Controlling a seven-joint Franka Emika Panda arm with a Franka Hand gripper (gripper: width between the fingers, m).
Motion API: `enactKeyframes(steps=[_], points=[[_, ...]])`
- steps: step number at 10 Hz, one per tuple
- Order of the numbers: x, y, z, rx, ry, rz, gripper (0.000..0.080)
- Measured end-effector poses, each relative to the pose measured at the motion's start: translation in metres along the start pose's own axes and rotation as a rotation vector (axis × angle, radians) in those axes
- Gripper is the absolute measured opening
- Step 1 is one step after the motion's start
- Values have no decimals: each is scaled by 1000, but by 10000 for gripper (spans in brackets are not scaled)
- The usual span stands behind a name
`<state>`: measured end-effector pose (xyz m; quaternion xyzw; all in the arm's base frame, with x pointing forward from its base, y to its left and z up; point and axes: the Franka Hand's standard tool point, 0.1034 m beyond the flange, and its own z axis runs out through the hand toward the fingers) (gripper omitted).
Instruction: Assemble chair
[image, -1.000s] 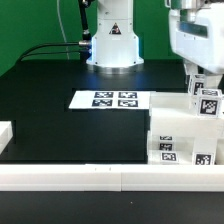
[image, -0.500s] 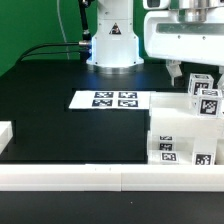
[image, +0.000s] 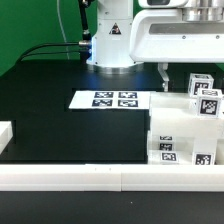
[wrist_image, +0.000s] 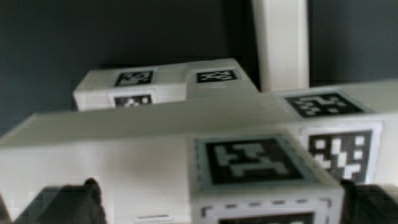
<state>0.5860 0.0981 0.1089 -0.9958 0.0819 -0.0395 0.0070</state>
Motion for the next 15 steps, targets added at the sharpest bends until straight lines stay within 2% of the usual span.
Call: enactKeyframes(steps=[1, 2, 3, 4, 10, 13, 15], points=[[0, 0, 0, 0, 0, 29, 541], [0, 0, 0, 0, 0, 28, 393], [0, 0, 0, 1, 0, 114, 393], [0, 0, 0, 1, 0, 197, 262], [1, 2, 1, 5, 10, 806, 263], [-1, 1, 2, 30, -11, 1189, 265], [-2, 1, 1, 47, -23, 1332, 265]])
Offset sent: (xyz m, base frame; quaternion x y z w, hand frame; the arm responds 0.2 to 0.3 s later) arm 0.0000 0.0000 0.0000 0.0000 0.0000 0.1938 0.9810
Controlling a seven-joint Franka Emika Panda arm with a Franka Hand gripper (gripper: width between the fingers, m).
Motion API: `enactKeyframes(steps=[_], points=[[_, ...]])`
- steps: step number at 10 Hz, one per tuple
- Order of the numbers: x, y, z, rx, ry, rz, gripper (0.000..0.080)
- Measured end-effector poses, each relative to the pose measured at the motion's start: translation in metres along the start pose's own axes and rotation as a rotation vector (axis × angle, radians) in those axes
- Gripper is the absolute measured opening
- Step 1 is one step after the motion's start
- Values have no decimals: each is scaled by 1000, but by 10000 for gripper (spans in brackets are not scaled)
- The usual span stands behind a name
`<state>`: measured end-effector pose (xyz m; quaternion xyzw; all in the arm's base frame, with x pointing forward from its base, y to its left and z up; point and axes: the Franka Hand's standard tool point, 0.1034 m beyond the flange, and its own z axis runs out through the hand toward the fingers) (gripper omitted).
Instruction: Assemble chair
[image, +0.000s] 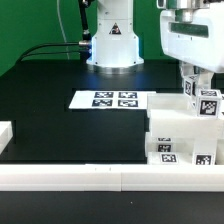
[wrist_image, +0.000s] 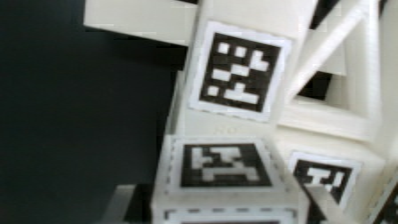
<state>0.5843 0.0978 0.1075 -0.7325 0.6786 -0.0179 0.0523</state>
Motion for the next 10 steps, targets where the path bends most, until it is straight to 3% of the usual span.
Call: enactKeyframes(steps=[5, 7, 9, 10], points=[[-4, 1, 0, -5, -6, 323, 265], [-4, 1, 1, -5, -6, 324, 265], [-4, 2, 2, -7, -5, 318, 509], [-4, 1, 1, -3, -5, 225, 509]])
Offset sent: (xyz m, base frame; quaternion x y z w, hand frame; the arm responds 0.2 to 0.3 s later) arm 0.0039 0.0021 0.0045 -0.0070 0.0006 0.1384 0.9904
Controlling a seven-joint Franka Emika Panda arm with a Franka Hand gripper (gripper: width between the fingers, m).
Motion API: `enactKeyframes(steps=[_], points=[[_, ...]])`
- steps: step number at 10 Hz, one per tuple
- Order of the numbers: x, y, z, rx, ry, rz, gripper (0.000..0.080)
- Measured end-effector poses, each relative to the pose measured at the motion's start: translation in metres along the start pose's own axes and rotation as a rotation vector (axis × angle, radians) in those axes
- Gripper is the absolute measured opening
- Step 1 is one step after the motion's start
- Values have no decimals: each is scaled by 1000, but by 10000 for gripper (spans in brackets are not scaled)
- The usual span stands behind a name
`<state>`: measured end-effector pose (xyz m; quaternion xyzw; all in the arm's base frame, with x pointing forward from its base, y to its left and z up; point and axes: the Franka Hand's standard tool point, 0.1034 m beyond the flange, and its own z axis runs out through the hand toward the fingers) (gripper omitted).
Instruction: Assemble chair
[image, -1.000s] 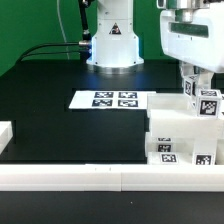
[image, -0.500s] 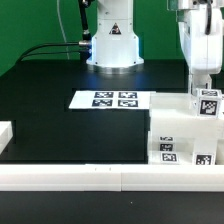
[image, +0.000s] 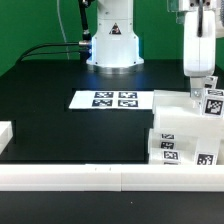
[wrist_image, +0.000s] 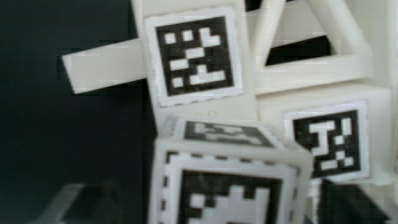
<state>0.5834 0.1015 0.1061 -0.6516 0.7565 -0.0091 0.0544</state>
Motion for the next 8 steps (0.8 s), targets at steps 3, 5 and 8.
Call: enactKeyframes(steps=[3, 5, 8], points=[[-5, -1, -1, 11, 4, -489, 640], [-5, -1, -1, 2, 7, -627, 649], [-3, -3, -1, 2, 18, -990, 649]])
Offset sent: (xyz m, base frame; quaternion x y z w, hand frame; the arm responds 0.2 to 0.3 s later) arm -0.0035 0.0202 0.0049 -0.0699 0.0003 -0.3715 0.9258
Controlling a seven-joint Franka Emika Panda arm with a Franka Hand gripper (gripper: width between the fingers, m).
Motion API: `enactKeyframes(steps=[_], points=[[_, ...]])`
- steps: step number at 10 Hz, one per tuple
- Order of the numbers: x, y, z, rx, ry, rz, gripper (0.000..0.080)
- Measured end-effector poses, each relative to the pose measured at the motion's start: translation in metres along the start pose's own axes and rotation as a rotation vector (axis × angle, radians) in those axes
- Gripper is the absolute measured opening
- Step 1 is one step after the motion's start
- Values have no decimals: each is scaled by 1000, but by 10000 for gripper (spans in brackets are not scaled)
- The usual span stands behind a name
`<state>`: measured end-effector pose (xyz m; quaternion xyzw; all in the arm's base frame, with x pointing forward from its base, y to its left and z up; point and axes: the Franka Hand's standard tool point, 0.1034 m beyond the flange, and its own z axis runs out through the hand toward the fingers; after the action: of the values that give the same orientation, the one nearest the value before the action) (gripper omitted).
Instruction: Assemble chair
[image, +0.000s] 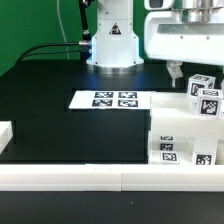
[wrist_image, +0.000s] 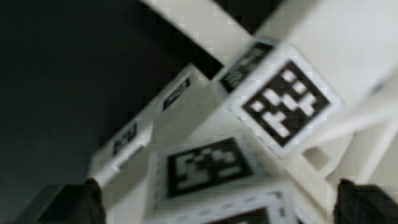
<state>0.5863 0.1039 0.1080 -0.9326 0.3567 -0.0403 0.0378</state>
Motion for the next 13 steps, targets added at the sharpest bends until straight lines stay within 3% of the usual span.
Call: enactKeyframes(steps=[1, 2, 4, 5, 6, 13], points=[[1, 1, -1, -17, 10, -148, 649], [0, 1, 0, -16, 10, -127, 649], [0, 1, 0, -17, 10, -107, 387], [0, 1, 0, -17, 10, -74, 387], [0, 1, 1, -17, 9, -1, 262], [2, 5, 0, -12, -11, 817, 263]])
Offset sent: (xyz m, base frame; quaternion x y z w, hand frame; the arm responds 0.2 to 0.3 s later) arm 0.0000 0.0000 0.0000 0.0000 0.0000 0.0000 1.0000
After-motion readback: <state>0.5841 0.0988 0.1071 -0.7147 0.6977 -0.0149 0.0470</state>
